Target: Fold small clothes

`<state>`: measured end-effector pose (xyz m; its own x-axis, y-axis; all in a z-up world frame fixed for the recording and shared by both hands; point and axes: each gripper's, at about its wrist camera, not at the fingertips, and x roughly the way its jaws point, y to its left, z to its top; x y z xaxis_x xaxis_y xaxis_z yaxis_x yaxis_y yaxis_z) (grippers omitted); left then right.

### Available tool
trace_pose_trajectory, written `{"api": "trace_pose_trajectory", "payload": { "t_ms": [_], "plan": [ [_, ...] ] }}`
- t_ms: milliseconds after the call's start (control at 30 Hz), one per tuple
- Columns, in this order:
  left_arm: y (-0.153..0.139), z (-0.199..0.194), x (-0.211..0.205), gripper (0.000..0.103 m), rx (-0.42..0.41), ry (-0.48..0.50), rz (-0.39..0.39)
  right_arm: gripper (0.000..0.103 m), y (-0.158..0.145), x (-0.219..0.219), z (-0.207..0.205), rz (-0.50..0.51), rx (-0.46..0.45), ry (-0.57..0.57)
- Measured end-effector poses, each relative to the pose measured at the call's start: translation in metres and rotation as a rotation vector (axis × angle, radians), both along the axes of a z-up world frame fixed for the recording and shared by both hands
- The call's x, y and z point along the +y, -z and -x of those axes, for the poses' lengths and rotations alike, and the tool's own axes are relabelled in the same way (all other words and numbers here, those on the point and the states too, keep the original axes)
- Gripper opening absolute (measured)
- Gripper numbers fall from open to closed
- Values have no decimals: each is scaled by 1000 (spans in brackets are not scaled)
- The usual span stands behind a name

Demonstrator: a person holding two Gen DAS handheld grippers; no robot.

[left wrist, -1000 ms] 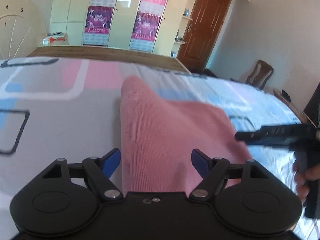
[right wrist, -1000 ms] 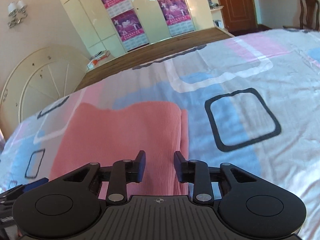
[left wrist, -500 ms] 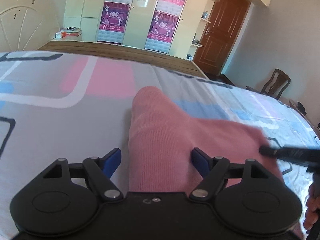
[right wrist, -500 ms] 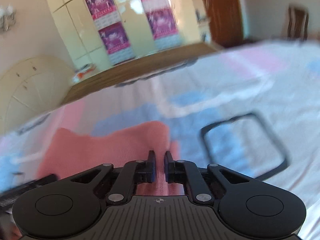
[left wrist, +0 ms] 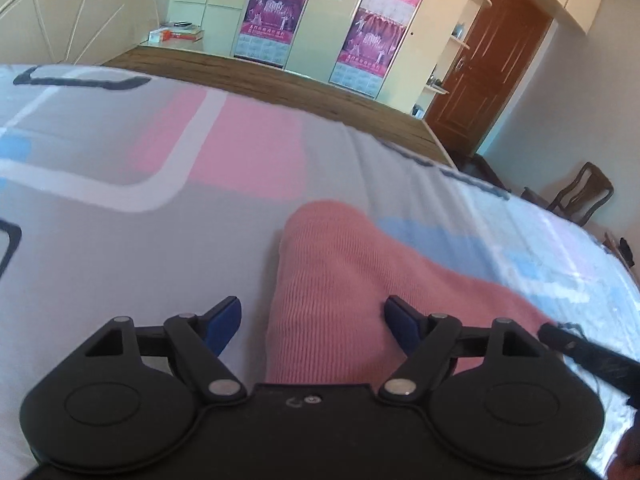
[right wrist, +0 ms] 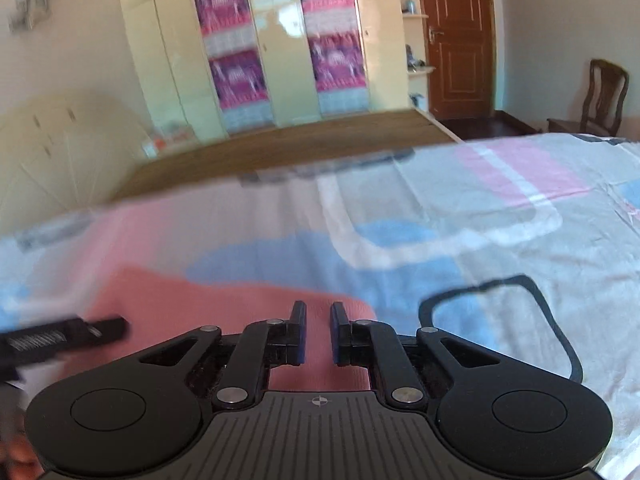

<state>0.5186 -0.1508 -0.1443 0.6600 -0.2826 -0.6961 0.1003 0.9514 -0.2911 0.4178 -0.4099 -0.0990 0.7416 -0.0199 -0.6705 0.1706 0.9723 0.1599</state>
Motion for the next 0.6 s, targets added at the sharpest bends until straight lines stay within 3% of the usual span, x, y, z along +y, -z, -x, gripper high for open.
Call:
{"api": "trace_pose_trajectory", "payload": {
  "t_ms": [100,200,433,600],
  "plan": [
    [5,2,0,81,-6,-11,10,9,23,-2,-6,54,11,7],
    [-2,4,-3,82,-7,-10,-23,9,25,0,-9,90,15,-6],
    [-26,36,5,81,-58,4,-50,10,-8,8,27,68,-42,-68],
    [-35,62,-2,81,-74,66,-108,10,-12,27,63,39,-33,-123]
  ]
}}
